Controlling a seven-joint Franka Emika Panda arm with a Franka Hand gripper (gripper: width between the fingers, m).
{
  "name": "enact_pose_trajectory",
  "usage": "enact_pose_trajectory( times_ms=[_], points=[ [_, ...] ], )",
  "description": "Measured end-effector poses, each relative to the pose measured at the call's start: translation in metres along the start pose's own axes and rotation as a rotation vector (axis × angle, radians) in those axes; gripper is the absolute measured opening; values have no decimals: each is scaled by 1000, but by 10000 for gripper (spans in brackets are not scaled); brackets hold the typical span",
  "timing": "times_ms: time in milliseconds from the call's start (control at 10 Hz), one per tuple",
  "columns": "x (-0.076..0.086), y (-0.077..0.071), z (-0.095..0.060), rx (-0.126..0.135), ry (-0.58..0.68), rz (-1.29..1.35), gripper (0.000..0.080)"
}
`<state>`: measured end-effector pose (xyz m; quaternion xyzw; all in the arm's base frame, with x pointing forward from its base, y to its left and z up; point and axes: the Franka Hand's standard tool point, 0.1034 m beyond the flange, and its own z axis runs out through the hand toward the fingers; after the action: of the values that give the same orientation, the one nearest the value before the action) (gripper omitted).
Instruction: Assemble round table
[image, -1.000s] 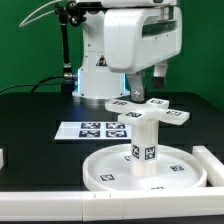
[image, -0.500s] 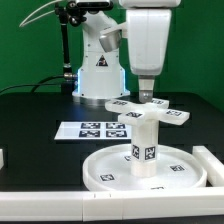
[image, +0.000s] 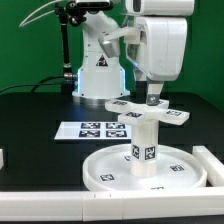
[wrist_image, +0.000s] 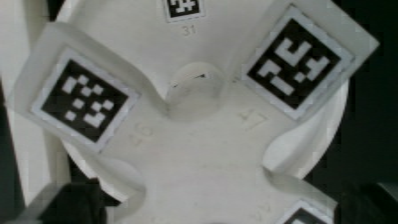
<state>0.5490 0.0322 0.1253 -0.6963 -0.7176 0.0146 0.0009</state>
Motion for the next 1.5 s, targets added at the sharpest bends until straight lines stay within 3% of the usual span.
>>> enact_pose_trajectory(
  times_ms=[800, 1500],
  points=[
    [0, 5, 11, 9, -16, -1, 649],
    [-10, 3, 17, 19, -17, 21, 636]
  ],
)
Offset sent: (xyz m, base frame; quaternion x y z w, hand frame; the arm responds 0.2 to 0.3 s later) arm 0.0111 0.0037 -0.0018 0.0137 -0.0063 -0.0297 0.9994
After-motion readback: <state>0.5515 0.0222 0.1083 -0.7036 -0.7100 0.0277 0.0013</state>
